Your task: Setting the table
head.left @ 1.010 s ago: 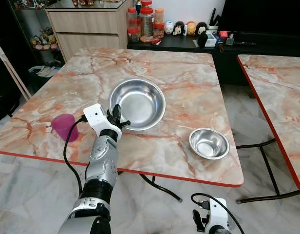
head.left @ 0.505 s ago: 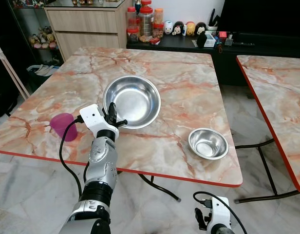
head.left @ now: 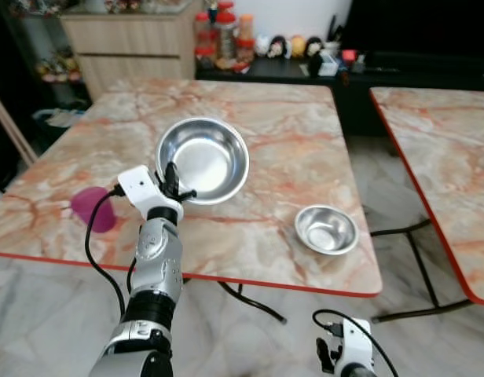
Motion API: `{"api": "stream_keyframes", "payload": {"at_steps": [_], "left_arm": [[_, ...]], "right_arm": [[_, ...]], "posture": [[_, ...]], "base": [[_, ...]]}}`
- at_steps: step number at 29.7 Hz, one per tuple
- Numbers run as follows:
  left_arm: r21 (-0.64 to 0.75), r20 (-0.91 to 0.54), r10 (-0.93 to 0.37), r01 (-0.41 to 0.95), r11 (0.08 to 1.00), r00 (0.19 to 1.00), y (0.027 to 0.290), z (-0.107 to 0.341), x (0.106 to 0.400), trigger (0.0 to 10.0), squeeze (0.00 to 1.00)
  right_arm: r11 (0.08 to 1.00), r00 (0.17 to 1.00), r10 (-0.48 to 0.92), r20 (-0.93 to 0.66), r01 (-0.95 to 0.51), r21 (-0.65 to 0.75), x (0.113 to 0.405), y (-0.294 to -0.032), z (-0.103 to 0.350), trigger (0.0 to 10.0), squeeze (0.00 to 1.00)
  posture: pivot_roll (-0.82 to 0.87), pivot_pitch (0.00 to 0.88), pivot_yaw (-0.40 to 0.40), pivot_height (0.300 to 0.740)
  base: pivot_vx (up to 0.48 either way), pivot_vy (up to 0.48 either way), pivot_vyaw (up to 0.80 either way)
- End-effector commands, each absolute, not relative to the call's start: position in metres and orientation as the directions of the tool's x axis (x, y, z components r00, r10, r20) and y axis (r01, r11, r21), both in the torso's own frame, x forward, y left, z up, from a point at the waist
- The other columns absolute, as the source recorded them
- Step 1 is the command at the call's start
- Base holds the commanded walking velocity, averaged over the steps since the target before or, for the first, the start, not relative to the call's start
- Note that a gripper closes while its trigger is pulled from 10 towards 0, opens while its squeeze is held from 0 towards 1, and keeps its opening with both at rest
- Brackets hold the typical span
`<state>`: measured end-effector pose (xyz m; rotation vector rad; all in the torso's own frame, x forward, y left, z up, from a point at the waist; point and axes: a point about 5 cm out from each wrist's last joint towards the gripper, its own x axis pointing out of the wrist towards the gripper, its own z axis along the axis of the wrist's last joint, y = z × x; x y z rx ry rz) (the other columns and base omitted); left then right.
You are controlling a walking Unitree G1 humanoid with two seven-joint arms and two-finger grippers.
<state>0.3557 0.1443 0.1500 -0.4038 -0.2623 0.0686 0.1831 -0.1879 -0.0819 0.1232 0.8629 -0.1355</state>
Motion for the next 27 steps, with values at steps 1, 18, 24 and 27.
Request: {"api": "stream_keyframes", "payload": {"at_steps": [1, 18, 24, 27], "left_arm": [[-0.393, 0.288, 0.128, -0.005, 0.92, 0.949, 0.145, 0.162, 0.358, 10.0, 0.0], [-0.421, 0.324, 0.169, -0.018, 0.907, 0.931, 0.152, 0.175, 0.359, 10.0, 0.0], [-0.432, 0.342, 0.181, -0.017, 0.902, 0.922, 0.155, 0.181, 0.36, 10.0, 0.0], [-0.437, 0.351, 0.186, -0.015, 0.899, 0.917, 0.156, 0.184, 0.36, 10.0, 0.0]], "right_arm": [[0.982, 0.646, -0.076, -0.76, 0.18, 0.055, 0.184, -0.189, -0.081, 10.0, 0.0], [0.981, 0.658, -0.074, -0.75, 0.184, 0.065, 0.187, -0.19, -0.079, 10.0, 0.0], [0.98, 0.653, -0.079, -0.754, 0.188, 0.06, 0.186, -0.192, -0.08, 10.0, 0.0], [0.981, 0.65, -0.079, -0.756, 0.186, 0.057, 0.185, -0.192, -0.08, 10.0, 0.0]], "posture": [[-0.01, 0.0, -0.022, 0.74], [-0.01, 0.0, -0.032, 0.74], [-0.01, 0.0, -0.033, 0.74], [-0.01, 0.0, -0.033, 0.74]], "base": [[0.0, -0.27, 0.0], [0.0, -0.29, -0.03], [0.0, -0.301, 0.0], [0.0, -0.3, 0.0]]}}
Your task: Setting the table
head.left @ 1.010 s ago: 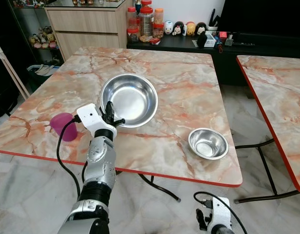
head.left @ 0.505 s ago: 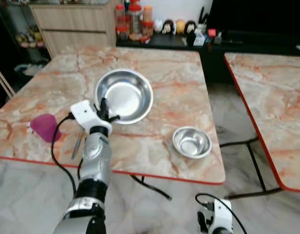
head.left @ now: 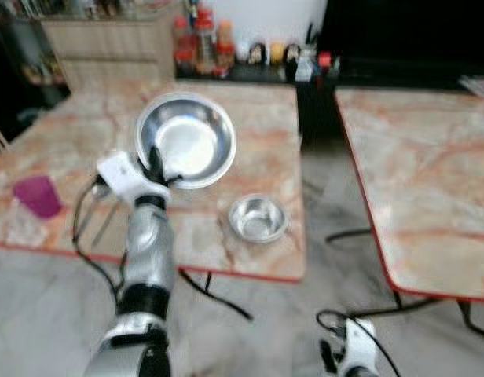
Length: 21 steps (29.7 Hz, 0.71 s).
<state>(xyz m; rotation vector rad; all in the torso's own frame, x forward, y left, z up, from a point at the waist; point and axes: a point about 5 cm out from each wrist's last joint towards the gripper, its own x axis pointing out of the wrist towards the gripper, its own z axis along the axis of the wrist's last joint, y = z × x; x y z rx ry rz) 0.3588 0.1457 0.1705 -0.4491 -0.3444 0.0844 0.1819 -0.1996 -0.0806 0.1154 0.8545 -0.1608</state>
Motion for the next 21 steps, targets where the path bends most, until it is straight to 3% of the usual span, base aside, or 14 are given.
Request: {"api": "stream_keyframes", "payload": {"at_steps": [1, 21], "left_arm": [[-0.438, 0.353, 0.187, -0.015, 0.899, 0.917, 0.1562, 0.1852, 0.3604, 10.0, 0.0], [-0.429, 0.348, 0.172, -0.007, 0.903, 0.922, 0.1552, 0.1838, 0.3568, 10.0, 0.0]], "right_arm": [[0.981, 0.65, -0.079, -0.756, 0.186, 0.057, 0.1852, -0.1919, -0.0802, 10.0, 0.0], [0.979, 0.647, -0.08, -0.758, 0.196, 0.064, 0.1821, -0.19, -0.0819, 10.0, 0.0]], "posture": [[-0.01, 0.0, -0.035, 0.74], [0.0, 0.0, -0.025, 0.74]], "base": [[0.0, -0.304, 0.0], [0.0, -0.301, 0.0]]}}
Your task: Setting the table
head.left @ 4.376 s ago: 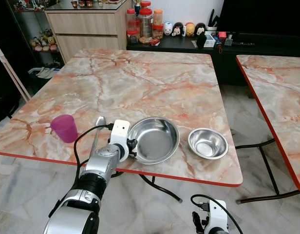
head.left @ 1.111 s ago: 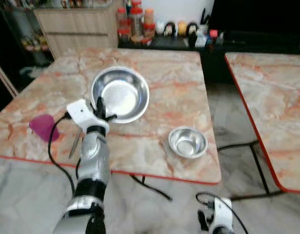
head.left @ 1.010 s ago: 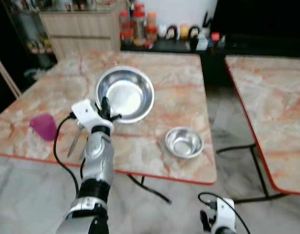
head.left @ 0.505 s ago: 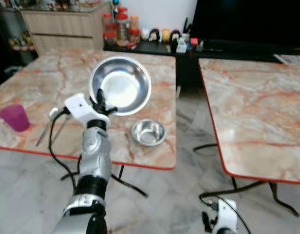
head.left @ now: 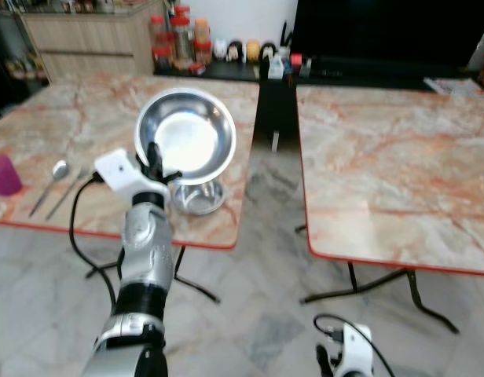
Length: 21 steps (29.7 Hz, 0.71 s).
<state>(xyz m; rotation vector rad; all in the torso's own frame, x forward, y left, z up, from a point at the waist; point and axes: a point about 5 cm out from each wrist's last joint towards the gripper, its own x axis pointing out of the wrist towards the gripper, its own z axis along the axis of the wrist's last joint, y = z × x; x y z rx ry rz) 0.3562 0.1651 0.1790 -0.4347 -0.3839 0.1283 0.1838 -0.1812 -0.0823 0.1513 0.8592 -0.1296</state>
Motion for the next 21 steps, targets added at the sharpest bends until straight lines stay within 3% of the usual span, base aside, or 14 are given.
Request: {"api": "stream_keyframes", "payload": {"at_steps": [1, 12, 21], "left_arm": [[-0.424, 0.344, 0.168, -0.008, 0.906, 0.924, 0.156, 0.182, 0.356, 10.0, 0.0], [-0.387, 0.283, 0.186, -0.065, 0.92, 0.941, 0.167, 0.158, 0.345, 10.0, 0.0], [-0.389, 0.29, 0.137, -0.014, 0.921, 0.947, 0.149, 0.162, 0.348, 10.0, 0.0]], "right_arm": [[0.979, 0.649, -0.079, -0.757, 0.195, 0.066, 0.182, -0.19, -0.082, 10.0, 0.0], [0.977, 0.664, -0.082, -0.743, 0.201, 0.072, 0.185, -0.189, -0.08, 10.0, 0.0], [0.977, 0.67, -0.076, -0.739, 0.199, 0.08, 0.186, -0.187, -0.08, 10.0, 0.0]], "posture": [[0.0, 0.0, -0.023, 0.74], [0.01, 0.0, -0.022, 0.74], [0.0, 0.0, -0.02, 0.74]], "base": [[0.0, -0.3, 0.0], [0.0, -0.295, 0.0], [0.0, -0.295, 0.0]]}}
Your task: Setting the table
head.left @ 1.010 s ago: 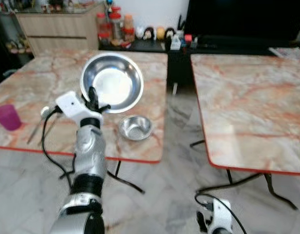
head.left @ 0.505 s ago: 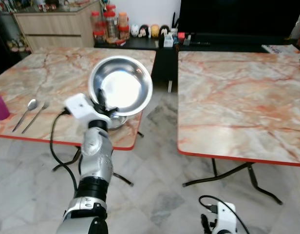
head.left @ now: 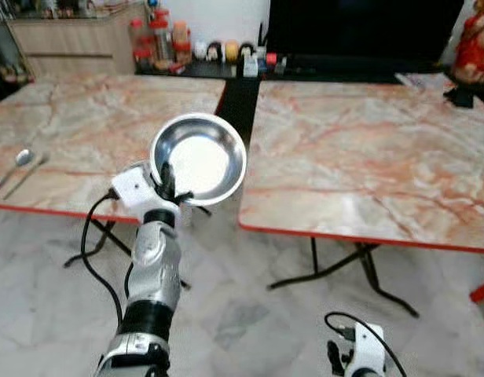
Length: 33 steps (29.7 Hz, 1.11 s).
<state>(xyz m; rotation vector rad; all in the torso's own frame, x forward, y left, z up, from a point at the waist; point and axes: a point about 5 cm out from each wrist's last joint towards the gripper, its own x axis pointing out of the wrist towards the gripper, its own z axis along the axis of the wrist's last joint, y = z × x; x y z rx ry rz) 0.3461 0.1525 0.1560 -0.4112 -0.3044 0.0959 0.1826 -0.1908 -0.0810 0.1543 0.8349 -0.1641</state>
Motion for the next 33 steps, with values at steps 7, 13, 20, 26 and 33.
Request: {"api": "stream_keyframes", "payload": {"at_steps": [7, 13, 20, 26, 33], "left_arm": [[-0.337, 0.224, 0.135, -0.053, 0.94, 0.965, 0.154, 0.137, 0.335, 10.0, 0.0], [-0.26, 0.101, 0.225, -0.193, 0.946, 0.969, 0.192, 0.095, 0.308, 10.0, 0.0], [-0.163, -0.09, 0.351, -0.361, 0.918, 0.932, 0.233, 0.04, 0.263, 10.0, 0.0], [-0.1, -0.321, 0.388, -0.438, 0.893, 0.864, 0.251, -0.004, 0.24, 10.0, 0.0], [-0.003, -0.563, 0.334, -0.406, 0.914, 0.756, 0.246, -0.042, 0.217, 10.0, 0.0]], "right_arm": [[0.975, 0.668, -0.082, -0.74, 0.207, 0.079, 0.185, -0.189, -0.08, 10.0, 0.0], [0.975, 0.666, -0.083, -0.741, 0.208, 0.077, 0.184, -0.189, -0.081, 10.0, 0.0], [0.977, 0.665, -0.077, -0.743, 0.2, 0.078, 0.184, -0.188, -0.081, 10.0, 0.0], [0.977, 0.664, -0.072, -0.744, 0.196, 0.081, 0.185, -0.186, -0.08, 10.0, 0.0], [0.976, 0.662, -0.073, -0.746, 0.201, 0.082, 0.184, -0.185, -0.081, 10.0, 0.0]], "posture": [[0.0, 0.0, -0.018, 0.74], [0.01, 0.0, -0.016, 0.74], [0.03, 0.0, -0.022, 0.74], [0.03, 0.0, -0.024, 0.74], [0.02, 0.0, -0.017, 0.74]], "base": [[0.0, -0.291, 0.0], [0.0, -0.046, 0.0], [0.0, 0.0, 0.0], [0.0, 0.0, 0.0], [0.0, 0.0, 0.0]]}}
